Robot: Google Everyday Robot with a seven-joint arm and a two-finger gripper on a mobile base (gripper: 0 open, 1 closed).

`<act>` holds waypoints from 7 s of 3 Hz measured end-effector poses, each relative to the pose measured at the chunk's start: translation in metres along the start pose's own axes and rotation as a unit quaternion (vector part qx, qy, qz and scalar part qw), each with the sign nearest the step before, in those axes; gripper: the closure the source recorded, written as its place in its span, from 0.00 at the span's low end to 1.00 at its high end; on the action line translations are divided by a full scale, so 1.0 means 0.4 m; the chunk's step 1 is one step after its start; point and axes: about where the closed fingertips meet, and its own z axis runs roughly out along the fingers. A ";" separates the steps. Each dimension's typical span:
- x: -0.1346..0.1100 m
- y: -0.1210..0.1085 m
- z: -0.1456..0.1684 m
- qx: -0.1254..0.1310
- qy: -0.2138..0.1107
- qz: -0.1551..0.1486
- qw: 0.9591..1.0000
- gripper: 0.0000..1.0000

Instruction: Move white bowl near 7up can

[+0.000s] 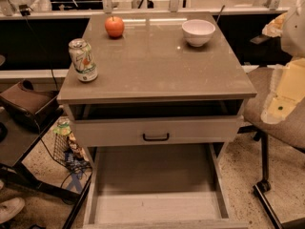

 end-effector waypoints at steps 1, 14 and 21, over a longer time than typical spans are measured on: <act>0.000 0.000 0.000 0.000 0.000 0.000 1.000 0.00; -0.252 -0.788 0.583 0.103 -0.015 -0.157 0.982 0.00; -0.210 -0.811 0.714 0.077 0.033 -0.160 0.984 1.00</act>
Offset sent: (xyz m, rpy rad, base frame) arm 0.0683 0.0003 0.0045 0.0831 -0.1578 0.0791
